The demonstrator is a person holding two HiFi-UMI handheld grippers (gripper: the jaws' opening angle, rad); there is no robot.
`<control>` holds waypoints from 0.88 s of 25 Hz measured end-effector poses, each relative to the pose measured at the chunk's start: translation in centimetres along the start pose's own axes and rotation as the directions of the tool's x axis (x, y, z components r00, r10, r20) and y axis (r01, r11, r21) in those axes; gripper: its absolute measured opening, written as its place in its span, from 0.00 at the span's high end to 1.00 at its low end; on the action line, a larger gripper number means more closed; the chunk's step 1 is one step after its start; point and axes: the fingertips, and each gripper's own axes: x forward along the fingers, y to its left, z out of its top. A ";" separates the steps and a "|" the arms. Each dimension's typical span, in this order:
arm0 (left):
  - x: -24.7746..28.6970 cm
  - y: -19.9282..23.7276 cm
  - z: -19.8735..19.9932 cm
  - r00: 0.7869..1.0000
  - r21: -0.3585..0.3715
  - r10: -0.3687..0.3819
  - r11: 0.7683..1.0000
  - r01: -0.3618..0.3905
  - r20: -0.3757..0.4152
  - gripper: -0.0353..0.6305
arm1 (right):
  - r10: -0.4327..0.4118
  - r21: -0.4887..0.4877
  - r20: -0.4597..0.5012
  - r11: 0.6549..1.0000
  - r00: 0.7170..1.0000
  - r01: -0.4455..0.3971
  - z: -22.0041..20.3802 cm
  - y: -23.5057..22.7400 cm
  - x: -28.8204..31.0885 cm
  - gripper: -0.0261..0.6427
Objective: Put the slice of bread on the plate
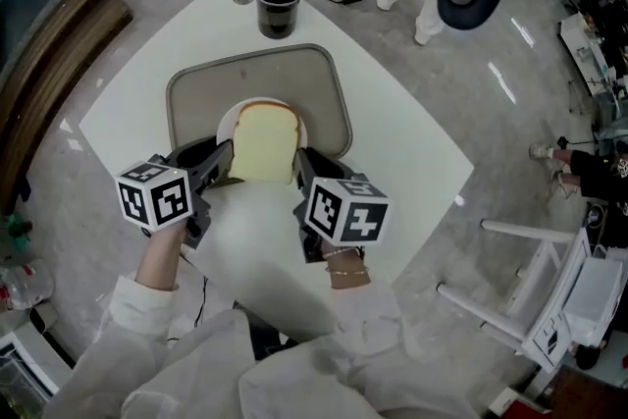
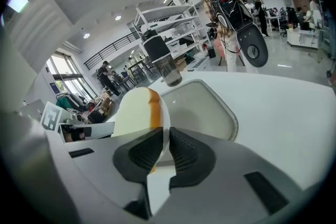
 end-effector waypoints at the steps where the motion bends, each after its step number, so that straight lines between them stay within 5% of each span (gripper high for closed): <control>1: 0.3 0.4 0.5 1.000 0.010 0.000 1.000 0.000 -0.006 0.82 | -0.004 0.003 0.000 1.000 1.000 0.004 0.3 -0.1 0.6 0.89; 15: 4.2 5.6 2.1 0.996 0.068 0.051 0.997 -0.046 -0.067 0.82 | -0.038 0.002 -0.066 0.999 0.997 0.038 1.5 -1.4 6.6 0.89; 22: 5.2 6.6 2.1 0.987 0.177 0.119 0.979 -0.099 -0.109 0.82 | -0.053 -0.009 -0.093 0.999 0.994 0.052 1.7 -2.1 7.8 0.89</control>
